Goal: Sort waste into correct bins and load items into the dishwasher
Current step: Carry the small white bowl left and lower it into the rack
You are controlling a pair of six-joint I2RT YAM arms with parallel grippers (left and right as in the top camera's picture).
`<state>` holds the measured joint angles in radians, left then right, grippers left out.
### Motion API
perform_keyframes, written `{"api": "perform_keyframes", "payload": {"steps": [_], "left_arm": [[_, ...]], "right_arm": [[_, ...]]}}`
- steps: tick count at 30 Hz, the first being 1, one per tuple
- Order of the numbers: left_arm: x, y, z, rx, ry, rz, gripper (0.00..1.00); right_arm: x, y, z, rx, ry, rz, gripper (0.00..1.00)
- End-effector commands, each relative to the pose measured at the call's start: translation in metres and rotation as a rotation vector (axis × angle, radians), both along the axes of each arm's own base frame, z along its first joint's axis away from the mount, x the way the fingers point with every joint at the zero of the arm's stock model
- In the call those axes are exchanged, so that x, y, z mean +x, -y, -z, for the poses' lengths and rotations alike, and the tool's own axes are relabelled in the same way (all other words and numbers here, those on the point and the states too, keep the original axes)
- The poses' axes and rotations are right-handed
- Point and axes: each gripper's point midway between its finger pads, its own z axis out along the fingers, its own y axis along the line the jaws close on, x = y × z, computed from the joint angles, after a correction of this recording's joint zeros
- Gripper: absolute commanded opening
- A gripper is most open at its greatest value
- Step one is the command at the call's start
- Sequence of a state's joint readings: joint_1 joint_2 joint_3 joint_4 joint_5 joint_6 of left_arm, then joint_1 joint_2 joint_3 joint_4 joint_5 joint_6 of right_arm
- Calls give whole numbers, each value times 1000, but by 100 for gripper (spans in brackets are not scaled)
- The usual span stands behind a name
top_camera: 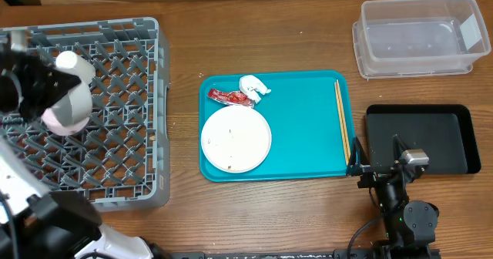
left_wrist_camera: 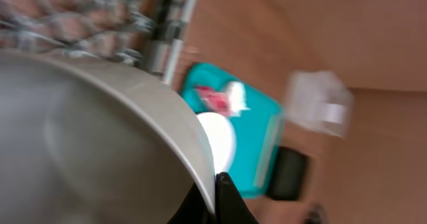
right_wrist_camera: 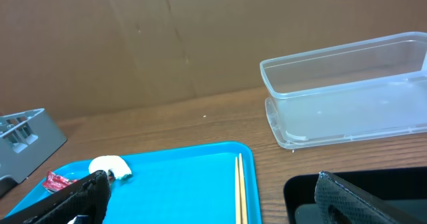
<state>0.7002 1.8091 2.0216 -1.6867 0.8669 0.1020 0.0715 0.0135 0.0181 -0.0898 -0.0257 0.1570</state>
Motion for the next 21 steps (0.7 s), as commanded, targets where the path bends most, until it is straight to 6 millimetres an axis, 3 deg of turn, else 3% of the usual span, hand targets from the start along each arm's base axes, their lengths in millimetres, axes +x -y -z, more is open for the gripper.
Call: {"api": "perform_keyframes", "payload": {"steps": [1,6,10,15,21], "left_arm": [[0,-1,-4,-237,242,28,4],[-10,-26,23,-397,425,-76,4],[-21,-48,47,-477,469,-201,4],[-36,-68,71,-459,508,-276,4],[-47,-86,79,-423,549,-324,4]], "right_arm": [[0,2,1,4,6,11,100],[0,2,1,4,6,11,100],[0,2,1,4,6,11,100],[0,2,1,4,6,11,100],[0,2,1,4,6,11,100]]}}
